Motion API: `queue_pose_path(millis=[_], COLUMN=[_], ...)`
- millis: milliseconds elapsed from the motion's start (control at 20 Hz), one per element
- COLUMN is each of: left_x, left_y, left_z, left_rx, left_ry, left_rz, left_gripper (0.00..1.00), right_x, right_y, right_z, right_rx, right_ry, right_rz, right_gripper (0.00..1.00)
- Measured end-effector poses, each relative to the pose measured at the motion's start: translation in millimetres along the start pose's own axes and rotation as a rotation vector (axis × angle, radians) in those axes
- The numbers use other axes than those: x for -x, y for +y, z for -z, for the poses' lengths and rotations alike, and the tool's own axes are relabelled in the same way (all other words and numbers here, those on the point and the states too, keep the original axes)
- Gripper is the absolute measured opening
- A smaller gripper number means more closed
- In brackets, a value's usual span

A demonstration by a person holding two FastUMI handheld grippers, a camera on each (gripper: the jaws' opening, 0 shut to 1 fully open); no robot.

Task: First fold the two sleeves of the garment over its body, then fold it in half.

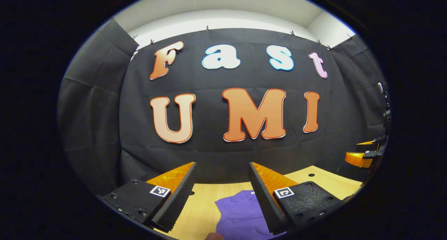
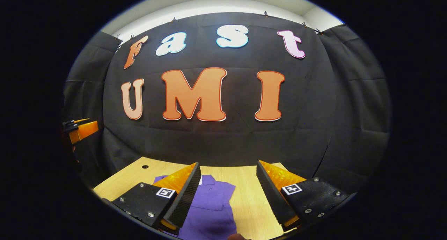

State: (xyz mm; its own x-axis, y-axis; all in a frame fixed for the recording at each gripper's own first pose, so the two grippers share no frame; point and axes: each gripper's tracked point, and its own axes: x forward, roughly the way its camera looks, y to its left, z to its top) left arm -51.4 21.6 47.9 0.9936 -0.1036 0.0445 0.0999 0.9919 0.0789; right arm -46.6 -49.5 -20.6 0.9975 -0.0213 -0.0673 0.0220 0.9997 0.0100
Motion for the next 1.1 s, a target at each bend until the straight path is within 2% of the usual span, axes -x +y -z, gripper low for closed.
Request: queue_pose_path(millis=[100, 200, 250, 350, 500, 600, 700, 850, 1100], left_x=[16.1, 26.9, 30.7, 40.0, 58.4, 67.2, 76.4, 94.1, 126.9], left_y=[0.8, -1.8, -3.1, -7.3, -3.7, -3.7, -5.6, -4.1, -18.5], left_z=[17.4, 44.8, 60.4, 98.1, 162.1, 201.7, 237.8, 272.7, 348.8], left_rx=[-0.037, -0.069, -0.075, -0.067, -0.047, -0.043, -0.046, -0.054, -0.041], left_ry=[0.008, 0.055, 0.085, 0.177, 0.346, 0.456, 0.543, 0.648, 0.885], left_rz=[0.011, 0.030, 0.040, 0.064, 0.064, 0.066, 0.072, 0.079, 0.102], left_gripper=[0.92, 0.89, 0.92, 0.88, 0.88, 0.86, 0.88, 0.89, 0.89], right_x=[11.9, 23.2, 28.6, 38.6, 56.4, 64.6, 74.5, 88.1, 95.6], right_y=[7.6, 10.9, 10.1, 5.6, -5.5, -11.2, -13.8, -16.9, -18.4], right_z=[17.5, 40.3, 53.9, 84.8, 144.7, 182.9, 218.3, 257.8, 309.2], right_rx=[0.011, 0.029, 0.035, 0.045, 0.037, 0.005, -0.045, -0.095, -0.098], right_ry=[0.034, 0.081, 0.115, 0.193, 0.351, 0.450, 0.543, 0.651, 0.802], right_rz=[0.013, 0.033, 0.045, 0.071, 0.096, 0.113, 0.123, 0.134, 0.118], right_gripper=[0.95, 0.95, 0.95, 0.95, 0.95, 0.95, 0.96, 0.96, 0.96])
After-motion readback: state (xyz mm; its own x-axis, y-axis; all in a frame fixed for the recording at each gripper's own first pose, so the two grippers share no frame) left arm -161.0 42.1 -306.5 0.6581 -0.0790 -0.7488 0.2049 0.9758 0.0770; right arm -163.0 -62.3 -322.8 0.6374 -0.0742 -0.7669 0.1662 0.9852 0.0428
